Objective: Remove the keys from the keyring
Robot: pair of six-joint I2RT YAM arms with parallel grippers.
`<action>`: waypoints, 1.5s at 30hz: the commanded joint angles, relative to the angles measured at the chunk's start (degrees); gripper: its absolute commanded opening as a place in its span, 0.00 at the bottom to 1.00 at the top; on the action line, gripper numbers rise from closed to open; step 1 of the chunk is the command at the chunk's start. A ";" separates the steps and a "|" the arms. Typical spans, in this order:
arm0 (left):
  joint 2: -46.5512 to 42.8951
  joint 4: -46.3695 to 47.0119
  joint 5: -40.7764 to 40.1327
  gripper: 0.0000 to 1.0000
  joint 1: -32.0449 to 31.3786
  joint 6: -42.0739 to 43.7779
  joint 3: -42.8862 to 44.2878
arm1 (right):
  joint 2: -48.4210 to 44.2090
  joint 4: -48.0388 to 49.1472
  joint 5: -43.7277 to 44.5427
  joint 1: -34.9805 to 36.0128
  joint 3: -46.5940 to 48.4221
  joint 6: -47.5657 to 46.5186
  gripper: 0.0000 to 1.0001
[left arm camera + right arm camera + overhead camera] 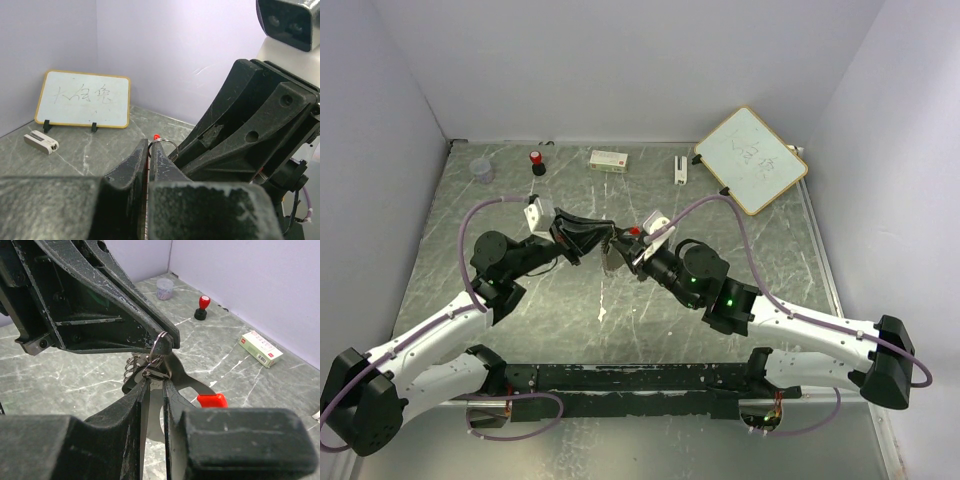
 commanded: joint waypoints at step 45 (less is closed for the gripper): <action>0.99 15.74 -1.25 0.07 -0.80 -14.84 -1.67 | 0.97 4.96 9.51 6.46 1.42 -6.74 0.00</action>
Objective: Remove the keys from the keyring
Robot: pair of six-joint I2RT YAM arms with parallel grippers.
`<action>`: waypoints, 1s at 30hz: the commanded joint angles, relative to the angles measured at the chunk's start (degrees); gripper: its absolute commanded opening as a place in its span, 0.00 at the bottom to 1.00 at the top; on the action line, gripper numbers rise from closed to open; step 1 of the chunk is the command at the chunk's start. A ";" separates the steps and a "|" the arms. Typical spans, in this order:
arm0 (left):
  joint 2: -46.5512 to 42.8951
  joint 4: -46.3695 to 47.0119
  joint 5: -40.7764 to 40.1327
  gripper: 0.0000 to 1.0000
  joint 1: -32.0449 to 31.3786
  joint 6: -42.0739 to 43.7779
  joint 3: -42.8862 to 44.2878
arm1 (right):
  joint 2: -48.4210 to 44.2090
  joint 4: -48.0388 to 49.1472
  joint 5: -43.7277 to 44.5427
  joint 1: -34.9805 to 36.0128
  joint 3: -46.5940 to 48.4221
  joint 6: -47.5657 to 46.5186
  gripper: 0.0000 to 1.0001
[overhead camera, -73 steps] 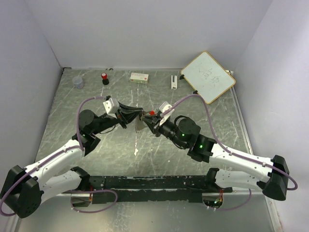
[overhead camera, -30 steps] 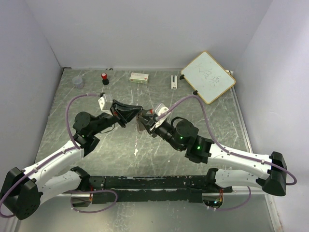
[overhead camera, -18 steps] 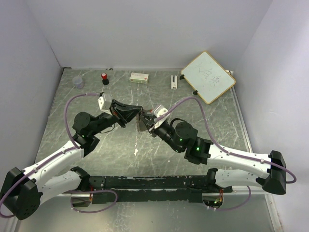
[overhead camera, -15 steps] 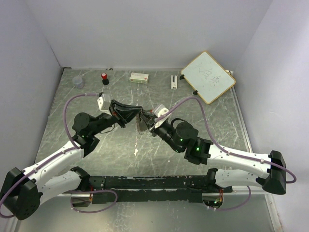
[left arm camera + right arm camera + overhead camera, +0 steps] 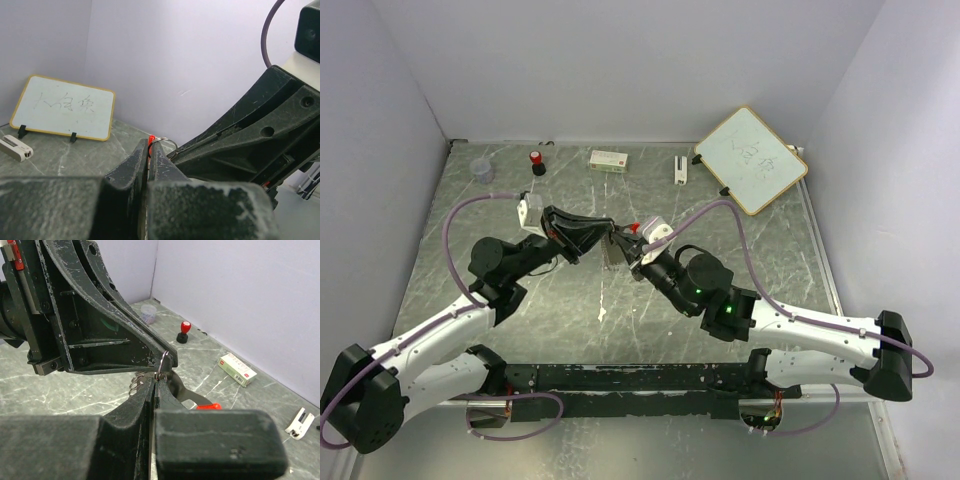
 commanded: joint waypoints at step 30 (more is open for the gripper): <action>-1.56 15.14 0.67 0.07 -0.69 -12.32 -0.63 | 3.45 -5.94 13.16 1.70 1.17 -1.85 0.18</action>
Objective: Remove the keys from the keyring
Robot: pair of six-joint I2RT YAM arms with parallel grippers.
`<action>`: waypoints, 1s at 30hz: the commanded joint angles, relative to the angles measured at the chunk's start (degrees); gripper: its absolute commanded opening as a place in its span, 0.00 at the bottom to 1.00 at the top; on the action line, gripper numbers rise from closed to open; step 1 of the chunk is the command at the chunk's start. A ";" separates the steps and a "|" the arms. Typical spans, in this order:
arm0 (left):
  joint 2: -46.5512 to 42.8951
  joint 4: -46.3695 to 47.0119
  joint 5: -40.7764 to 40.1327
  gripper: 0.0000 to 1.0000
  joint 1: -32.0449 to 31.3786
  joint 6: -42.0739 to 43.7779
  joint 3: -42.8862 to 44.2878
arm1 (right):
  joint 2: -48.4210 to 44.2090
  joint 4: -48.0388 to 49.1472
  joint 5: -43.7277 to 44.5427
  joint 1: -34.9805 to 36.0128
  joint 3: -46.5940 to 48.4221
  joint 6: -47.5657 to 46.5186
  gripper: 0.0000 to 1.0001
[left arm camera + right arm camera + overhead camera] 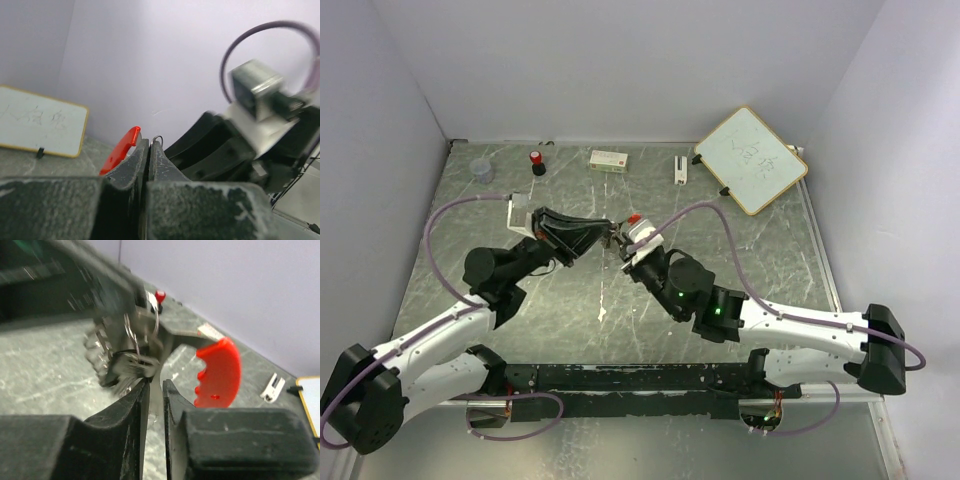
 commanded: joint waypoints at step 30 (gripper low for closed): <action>1.22 9.40 -0.39 0.07 -0.74 0.23 -0.55 | -10.03 -5.57 -3.95 2.12 3.88 3.35 0.25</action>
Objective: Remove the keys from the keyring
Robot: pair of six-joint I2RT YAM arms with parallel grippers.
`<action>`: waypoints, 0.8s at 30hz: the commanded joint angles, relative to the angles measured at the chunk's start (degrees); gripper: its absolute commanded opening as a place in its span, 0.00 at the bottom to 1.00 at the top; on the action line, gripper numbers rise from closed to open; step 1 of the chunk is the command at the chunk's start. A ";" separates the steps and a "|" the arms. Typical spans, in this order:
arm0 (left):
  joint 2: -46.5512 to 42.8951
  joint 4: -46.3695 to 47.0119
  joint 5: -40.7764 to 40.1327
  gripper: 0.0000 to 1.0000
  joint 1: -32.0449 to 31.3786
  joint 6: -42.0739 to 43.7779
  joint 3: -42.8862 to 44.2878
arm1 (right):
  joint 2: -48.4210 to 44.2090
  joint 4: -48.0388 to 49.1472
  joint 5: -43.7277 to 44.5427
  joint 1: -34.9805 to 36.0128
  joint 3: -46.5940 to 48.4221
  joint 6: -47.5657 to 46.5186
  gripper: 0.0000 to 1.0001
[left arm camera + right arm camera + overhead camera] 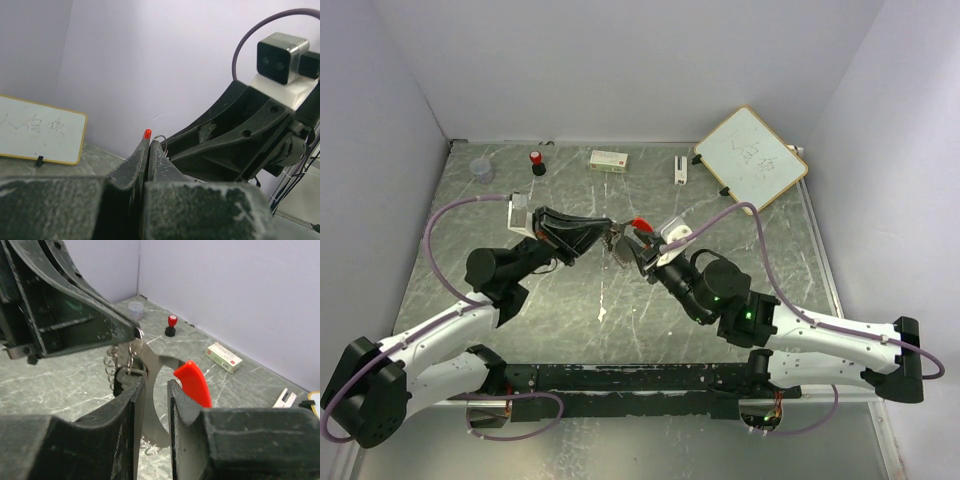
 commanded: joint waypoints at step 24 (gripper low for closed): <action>1.05 10.82 0.61 0.07 -0.55 -2.16 -2.46 | 2.09 7.77 -3.68 0.49 3.41 -0.37 0.36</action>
